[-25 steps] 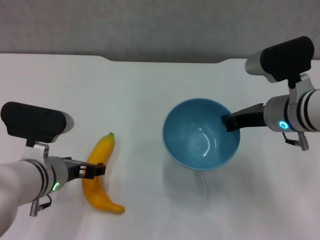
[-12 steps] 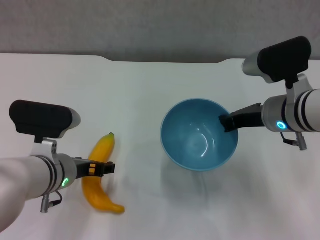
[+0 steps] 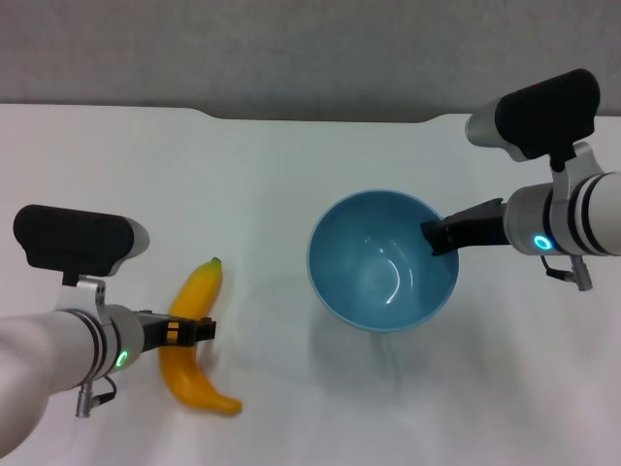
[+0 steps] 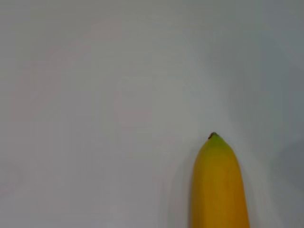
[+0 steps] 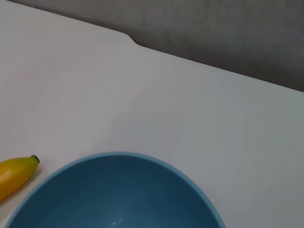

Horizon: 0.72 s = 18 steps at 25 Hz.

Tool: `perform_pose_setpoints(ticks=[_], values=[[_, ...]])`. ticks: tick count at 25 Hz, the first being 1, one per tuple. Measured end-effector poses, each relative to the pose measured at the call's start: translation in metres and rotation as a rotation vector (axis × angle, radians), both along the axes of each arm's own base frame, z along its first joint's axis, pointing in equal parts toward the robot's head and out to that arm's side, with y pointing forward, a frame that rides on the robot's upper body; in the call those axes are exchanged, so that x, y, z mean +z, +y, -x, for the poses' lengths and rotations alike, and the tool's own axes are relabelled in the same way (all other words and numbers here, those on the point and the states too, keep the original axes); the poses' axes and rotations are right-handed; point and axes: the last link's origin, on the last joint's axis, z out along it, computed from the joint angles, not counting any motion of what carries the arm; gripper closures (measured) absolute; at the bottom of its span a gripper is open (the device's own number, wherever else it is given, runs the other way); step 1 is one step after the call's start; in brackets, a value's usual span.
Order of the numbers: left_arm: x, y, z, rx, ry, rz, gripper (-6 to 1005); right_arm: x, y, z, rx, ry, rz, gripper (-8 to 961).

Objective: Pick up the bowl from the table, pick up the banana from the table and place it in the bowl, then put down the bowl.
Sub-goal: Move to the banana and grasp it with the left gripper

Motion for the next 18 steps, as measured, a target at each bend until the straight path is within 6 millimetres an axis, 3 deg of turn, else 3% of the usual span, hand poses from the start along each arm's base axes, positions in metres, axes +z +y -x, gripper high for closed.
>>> perform_pose_setpoints(ticks=[18], values=[[-0.0011,0.0021,0.0056,0.025,0.004,0.001,231,0.0002,-0.0012,-0.0002,0.001,0.001,0.000,919]])
